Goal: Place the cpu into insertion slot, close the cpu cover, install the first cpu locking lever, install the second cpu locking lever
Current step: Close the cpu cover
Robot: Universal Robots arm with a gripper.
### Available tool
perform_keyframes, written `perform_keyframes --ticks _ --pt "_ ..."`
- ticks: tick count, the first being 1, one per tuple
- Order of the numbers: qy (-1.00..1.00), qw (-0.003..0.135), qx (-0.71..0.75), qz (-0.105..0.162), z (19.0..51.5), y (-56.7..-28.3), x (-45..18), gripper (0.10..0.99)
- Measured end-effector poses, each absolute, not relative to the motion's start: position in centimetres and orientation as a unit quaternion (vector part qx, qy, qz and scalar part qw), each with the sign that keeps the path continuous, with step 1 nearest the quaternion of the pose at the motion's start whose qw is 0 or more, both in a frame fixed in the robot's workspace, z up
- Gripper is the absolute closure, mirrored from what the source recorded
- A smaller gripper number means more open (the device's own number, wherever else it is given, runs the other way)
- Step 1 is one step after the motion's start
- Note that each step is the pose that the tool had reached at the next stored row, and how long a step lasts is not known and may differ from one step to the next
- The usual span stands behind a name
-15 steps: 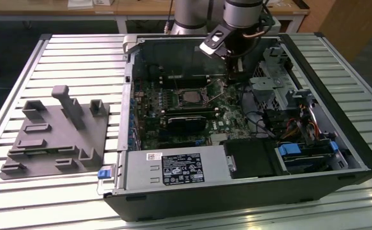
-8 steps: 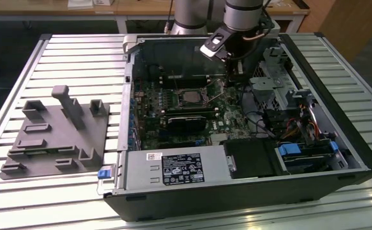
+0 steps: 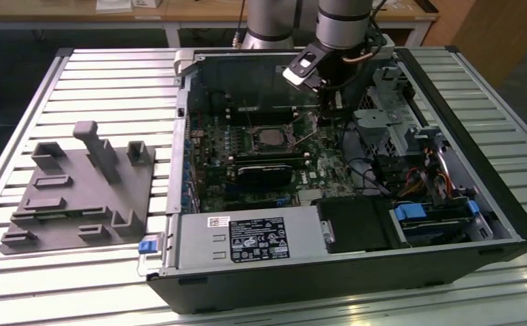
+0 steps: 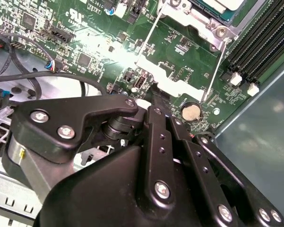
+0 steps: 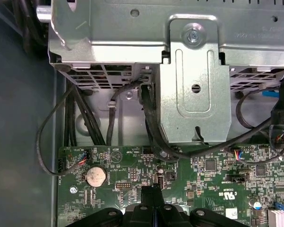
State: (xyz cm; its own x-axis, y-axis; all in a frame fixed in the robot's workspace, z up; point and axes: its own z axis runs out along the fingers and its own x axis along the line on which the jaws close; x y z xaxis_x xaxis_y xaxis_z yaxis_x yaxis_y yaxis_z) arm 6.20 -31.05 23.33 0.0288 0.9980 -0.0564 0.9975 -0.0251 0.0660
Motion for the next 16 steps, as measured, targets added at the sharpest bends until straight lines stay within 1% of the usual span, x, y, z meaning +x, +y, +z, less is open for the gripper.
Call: perform_keyframes --ticks 3,7,11,12,14,16 --pt "0.697 0.042 0.716 0.002 23.32 -31.04 6.21 0.98" --pt "0.698 0.031 0.716 -0.01 23.31 -31.05 6.25 0.98" --pt "0.698 0.027 0.716 -0.015 23.3 -31.04 6.27 0.98" --pt "0.698 0.023 0.716 -0.019 23.3 -31.05 6.29 0.98" --pt "0.698 0.012 0.715 -0.03 23.28 -31.04 6.34 0.98" --pt "0.698 0.01 0.715 -0.033 23.28 -31.04 6.35 0.98"
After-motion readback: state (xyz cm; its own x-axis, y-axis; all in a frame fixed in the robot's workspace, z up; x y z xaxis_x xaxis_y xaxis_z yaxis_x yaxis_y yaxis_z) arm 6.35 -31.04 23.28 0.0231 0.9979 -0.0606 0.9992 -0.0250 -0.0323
